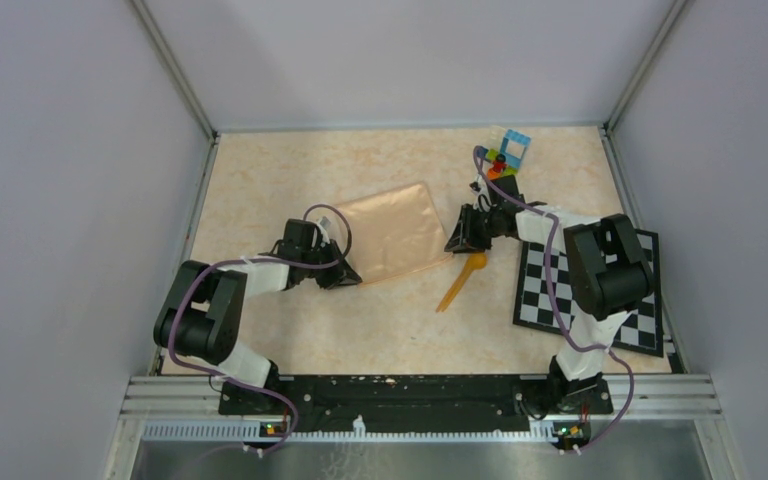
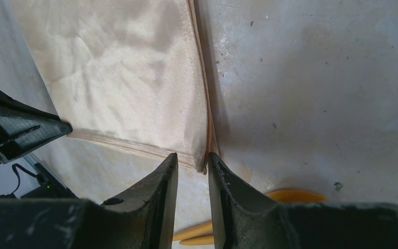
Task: Fold the napkin into a case and place the utensils inside
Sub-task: Pick up the top corner of the square-folded napkin from the center of the board.
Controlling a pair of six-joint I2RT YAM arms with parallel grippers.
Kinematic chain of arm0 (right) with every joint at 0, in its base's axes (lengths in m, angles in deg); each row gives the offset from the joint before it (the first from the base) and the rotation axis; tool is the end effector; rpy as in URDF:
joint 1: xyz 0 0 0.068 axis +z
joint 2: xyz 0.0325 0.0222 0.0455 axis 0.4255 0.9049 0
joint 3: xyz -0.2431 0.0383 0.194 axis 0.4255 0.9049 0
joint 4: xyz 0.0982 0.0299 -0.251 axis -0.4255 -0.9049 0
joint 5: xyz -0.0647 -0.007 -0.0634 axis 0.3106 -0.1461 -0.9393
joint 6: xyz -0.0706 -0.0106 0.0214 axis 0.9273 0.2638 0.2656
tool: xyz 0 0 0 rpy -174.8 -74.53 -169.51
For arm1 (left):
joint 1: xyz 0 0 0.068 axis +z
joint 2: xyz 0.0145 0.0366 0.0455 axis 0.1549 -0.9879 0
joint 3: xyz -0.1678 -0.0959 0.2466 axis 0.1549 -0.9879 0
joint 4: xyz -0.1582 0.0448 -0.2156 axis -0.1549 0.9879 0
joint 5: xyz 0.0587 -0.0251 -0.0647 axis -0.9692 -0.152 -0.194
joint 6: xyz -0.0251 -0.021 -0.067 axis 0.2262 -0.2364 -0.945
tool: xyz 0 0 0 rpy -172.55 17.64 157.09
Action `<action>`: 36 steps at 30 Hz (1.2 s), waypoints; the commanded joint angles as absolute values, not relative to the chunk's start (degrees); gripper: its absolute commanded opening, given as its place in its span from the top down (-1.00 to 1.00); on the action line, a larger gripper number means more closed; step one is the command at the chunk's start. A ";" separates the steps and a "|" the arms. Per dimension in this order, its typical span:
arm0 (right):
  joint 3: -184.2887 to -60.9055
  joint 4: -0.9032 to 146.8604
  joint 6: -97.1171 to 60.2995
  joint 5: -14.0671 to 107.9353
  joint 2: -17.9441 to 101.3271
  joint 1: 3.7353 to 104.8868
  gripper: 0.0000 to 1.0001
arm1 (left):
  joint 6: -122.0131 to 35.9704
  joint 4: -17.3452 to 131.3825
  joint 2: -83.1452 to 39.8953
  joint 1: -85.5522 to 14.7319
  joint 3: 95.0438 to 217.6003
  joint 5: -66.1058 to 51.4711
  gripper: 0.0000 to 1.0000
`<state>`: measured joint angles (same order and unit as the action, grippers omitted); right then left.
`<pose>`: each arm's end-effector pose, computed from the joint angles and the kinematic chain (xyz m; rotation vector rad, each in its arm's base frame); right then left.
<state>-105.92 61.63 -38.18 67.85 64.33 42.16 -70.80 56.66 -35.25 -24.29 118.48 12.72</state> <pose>0.3612 0.1416 0.1656 0.0210 2.6455 0.9160 0.2721 -0.1056 0.1434 -0.3213 2.5934 -0.9921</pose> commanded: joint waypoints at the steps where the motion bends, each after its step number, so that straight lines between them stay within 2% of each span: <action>1: -108.31 63.07 -36.87 67.33 61.50 42.25 0.43 | -69.56 59.55 -36.51 -24.72 116.33 9.67 0.63; 15: -108.60 63.29 -36.43 67.50 61.18 42.48 0.46 | -69.67 59.51 -36.86 -24.73 115.64 9.99 0.66; 24: -108.99 63.13 -35.62 66.35 61.42 42.78 0.41 | -69.71 57.82 -36.92 -24.73 115.36 10.50 0.67; 27: -109.12 63.29 -35.68 67.29 61.76 43.34 0.52 | -69.77 57.72 -36.96 -24.73 115.33 10.67 0.67; 35: -108.57 63.93 -36.13 68.76 62.04 44.12 0.58 | -69.80 57.61 -37.12 -24.73 115.38 10.91 0.68; 36: -108.50 63.83 -35.99 68.80 61.96 44.17 0.63 | -69.81 57.61 -37.17 -24.68 115.38 10.87 0.68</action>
